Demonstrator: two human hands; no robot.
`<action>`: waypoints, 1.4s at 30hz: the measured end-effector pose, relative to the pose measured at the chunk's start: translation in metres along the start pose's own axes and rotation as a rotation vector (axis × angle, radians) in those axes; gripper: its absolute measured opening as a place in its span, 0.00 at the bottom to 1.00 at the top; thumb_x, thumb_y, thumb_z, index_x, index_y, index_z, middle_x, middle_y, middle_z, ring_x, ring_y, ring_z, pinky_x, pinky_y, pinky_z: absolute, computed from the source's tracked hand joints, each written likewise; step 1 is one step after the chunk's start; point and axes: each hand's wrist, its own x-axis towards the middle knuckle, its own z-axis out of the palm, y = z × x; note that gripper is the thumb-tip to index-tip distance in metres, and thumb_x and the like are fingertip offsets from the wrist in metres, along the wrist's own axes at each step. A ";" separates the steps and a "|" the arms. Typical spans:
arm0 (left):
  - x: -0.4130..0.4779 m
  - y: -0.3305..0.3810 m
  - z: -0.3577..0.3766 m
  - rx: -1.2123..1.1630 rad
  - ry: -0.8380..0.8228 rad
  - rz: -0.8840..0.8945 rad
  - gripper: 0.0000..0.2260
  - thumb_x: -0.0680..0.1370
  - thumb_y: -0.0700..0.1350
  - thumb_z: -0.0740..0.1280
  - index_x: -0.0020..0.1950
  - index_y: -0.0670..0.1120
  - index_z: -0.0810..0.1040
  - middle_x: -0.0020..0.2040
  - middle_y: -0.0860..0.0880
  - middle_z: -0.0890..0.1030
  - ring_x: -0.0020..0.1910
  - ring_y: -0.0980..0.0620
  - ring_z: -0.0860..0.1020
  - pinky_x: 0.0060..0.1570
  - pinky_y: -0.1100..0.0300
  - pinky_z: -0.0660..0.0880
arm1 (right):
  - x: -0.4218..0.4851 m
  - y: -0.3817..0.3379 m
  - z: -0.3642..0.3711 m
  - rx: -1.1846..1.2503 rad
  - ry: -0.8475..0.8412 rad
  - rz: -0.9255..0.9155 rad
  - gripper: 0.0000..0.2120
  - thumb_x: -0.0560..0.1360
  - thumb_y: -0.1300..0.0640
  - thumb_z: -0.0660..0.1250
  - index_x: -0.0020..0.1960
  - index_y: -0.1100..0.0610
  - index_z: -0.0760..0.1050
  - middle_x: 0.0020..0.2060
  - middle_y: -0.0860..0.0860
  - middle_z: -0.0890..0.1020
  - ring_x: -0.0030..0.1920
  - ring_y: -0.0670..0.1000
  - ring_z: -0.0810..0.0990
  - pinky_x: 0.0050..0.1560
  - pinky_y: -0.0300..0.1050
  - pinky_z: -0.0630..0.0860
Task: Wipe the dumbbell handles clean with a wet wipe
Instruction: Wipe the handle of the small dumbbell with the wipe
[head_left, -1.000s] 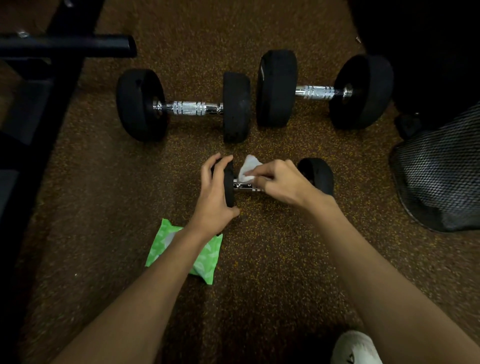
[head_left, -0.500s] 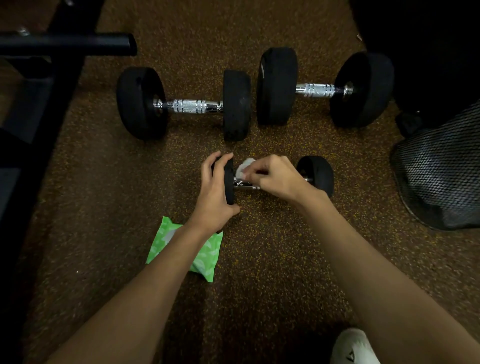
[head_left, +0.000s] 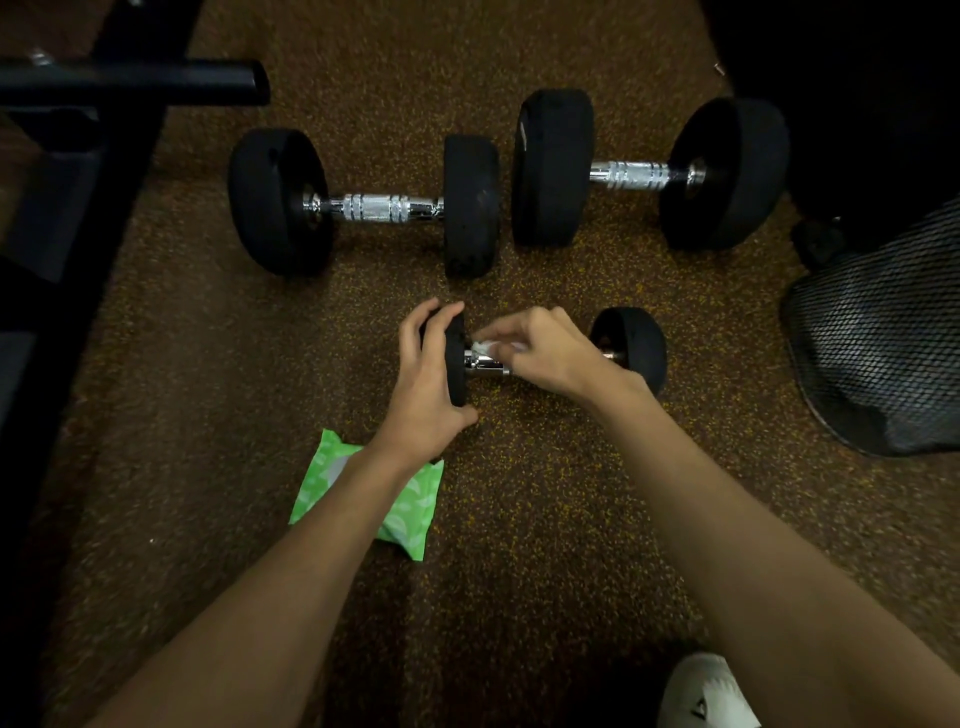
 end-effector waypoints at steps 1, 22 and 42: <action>0.000 0.000 0.000 -0.002 -0.003 -0.001 0.46 0.60 0.30 0.75 0.73 0.50 0.60 0.73 0.48 0.53 0.69 0.57 0.56 0.56 0.85 0.56 | -0.004 0.002 0.000 -0.022 0.007 -0.010 0.13 0.77 0.59 0.63 0.60 0.53 0.79 0.57 0.50 0.82 0.59 0.47 0.78 0.58 0.30 0.66; 0.001 0.000 -0.001 0.000 -0.018 -0.002 0.47 0.60 0.30 0.75 0.73 0.49 0.59 0.73 0.49 0.53 0.67 0.59 0.57 0.55 0.85 0.57 | -0.041 0.034 0.021 -0.140 0.303 -0.234 0.18 0.72 0.72 0.66 0.60 0.61 0.78 0.60 0.56 0.80 0.64 0.51 0.76 0.70 0.41 0.62; 0.002 -0.003 0.000 -0.010 0.007 0.027 0.45 0.60 0.30 0.75 0.73 0.47 0.60 0.72 0.47 0.54 0.68 0.59 0.56 0.59 0.83 0.57 | -0.045 0.024 0.076 -0.287 0.446 -0.299 0.23 0.67 0.75 0.66 0.62 0.66 0.76 0.61 0.60 0.79 0.66 0.60 0.73 0.68 0.57 0.62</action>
